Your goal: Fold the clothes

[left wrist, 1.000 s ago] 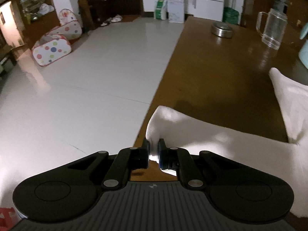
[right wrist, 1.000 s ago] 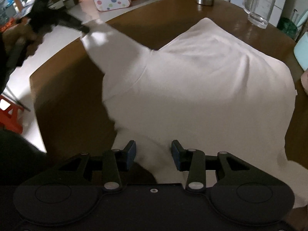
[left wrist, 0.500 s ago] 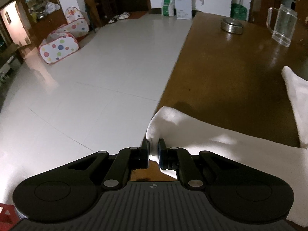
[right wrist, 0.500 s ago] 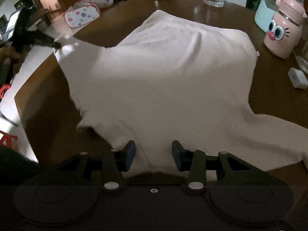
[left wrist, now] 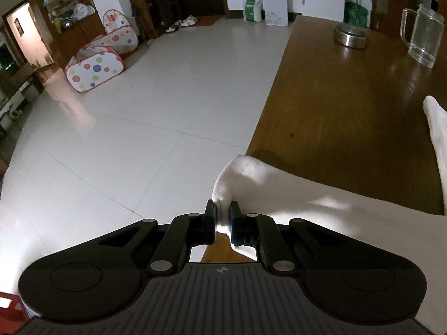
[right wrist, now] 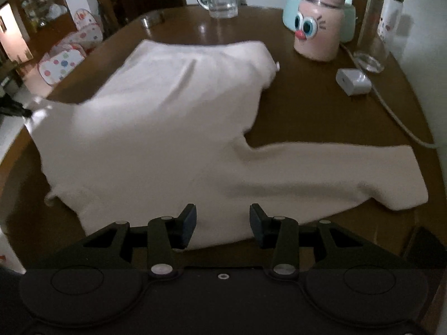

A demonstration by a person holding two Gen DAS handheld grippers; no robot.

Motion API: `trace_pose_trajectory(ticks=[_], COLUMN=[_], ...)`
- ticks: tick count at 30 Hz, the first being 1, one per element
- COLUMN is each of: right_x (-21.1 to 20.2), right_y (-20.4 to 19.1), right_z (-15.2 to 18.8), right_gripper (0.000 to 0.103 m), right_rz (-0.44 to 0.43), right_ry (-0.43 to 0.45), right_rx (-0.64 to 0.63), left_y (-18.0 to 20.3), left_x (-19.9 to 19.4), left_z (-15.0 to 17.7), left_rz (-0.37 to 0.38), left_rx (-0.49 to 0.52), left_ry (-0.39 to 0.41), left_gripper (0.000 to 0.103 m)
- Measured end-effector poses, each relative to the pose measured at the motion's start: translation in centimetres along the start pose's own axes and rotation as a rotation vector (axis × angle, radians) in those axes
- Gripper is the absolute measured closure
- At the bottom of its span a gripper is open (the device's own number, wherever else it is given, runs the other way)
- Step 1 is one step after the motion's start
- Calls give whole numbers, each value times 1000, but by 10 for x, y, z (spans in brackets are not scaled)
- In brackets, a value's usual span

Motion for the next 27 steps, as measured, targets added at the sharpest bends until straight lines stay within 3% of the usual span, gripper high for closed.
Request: trace_pose_trajectory(ticks=[6, 11, 17, 27], right_x=[-4, -19, -36, -57], right_y=[-2, 6, 33, 100], right_z=[7, 4, 2, 0], right_gripper=[58, 58, 58, 58], right_rz=[5, 14, 78, 228], right_ry=[-18, 31, 93, 179], right_rx=[-24, 28, 106, 261], left_y=[-5, -7, -22, -19], left_x=[0, -9, -19, -56], left_z=[1, 3, 4, 11], left_rz=[15, 16, -30, 35], left_rx=[-3, 5, -29, -44], left_ry=[-9, 8, 25, 80], left_gripper=[86, 76, 68, 61])
Point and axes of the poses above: each gripper's, at about its wrist camera, not at the fingertips, and x roughly the way its jaws point, y to its right, z to its underside, the point moved 2 cm from there along x, roughly the way its jaws point, and after that the axes turned 14 degrees about -z, right-handed, at the moved point
